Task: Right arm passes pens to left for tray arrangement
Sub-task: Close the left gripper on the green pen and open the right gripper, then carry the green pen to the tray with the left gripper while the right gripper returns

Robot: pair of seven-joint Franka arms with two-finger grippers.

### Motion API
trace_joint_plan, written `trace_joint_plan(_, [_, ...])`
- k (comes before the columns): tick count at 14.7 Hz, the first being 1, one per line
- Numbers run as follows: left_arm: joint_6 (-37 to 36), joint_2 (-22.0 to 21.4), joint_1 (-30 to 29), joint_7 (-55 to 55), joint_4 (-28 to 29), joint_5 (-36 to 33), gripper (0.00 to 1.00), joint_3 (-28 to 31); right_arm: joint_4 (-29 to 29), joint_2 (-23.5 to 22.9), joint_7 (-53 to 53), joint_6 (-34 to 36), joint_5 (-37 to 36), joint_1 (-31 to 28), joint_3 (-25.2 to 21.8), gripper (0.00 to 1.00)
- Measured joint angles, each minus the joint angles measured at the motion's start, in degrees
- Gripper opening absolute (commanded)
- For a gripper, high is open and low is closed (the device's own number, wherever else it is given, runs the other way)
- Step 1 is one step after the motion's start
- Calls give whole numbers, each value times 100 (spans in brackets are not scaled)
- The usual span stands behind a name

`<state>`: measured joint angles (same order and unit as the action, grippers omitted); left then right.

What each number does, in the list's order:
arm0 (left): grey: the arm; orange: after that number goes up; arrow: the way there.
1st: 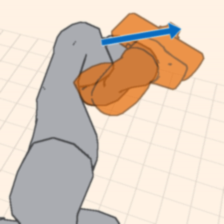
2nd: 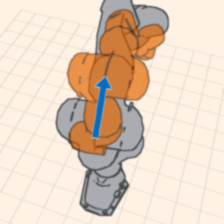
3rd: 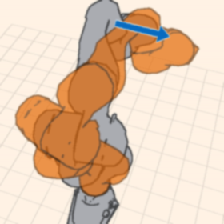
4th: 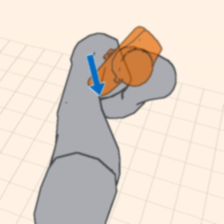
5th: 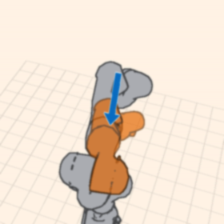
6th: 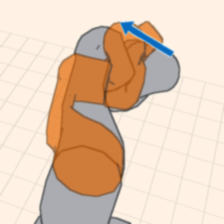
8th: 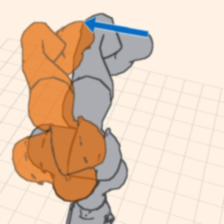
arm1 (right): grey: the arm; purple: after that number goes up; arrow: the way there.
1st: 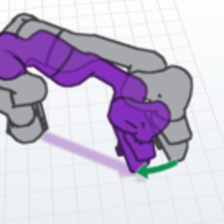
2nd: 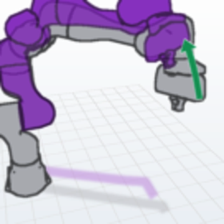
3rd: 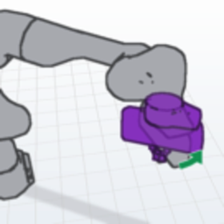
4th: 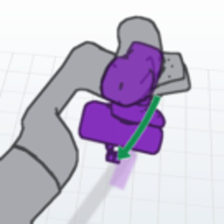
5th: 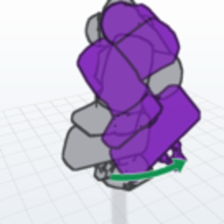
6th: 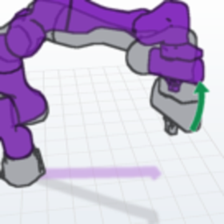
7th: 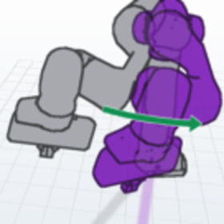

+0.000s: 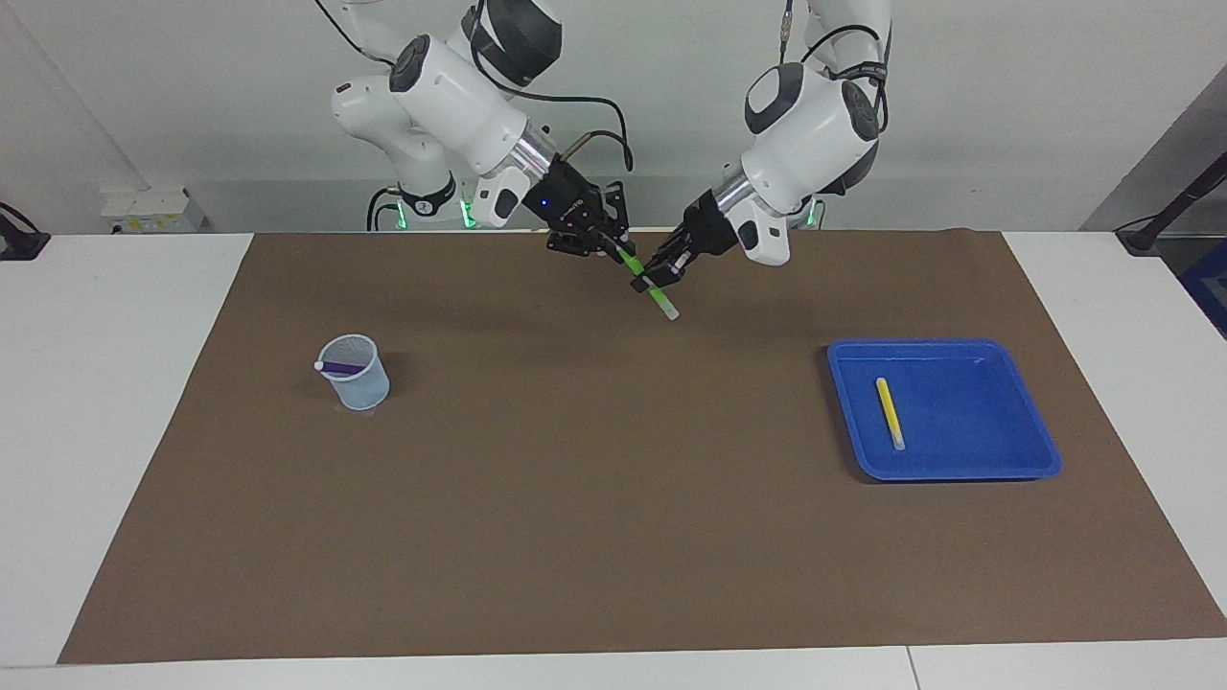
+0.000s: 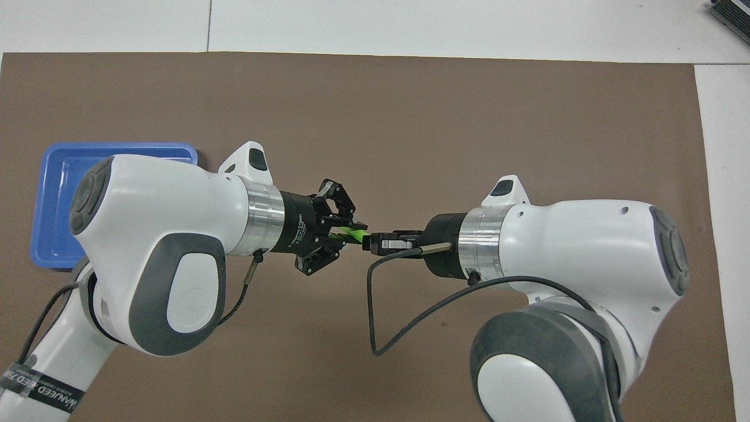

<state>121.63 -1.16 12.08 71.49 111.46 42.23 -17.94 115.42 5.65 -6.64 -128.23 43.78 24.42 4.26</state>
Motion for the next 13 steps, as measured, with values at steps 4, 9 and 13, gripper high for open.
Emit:
trace_joint_plan(4, [-1,0,6,0,0,0,0,3,0,1,-94,0,0,-3,-2,47])
trace_joint_plan(9, [-4,-12,14,1,-6,9,0,4,-7,2,-256,-1,0,-58,-29,100])
trace_joint_plan(13, [-66,-16,13,-83,-6,9,0,58,-32,5,-134,367,-155,-364,-40,100])
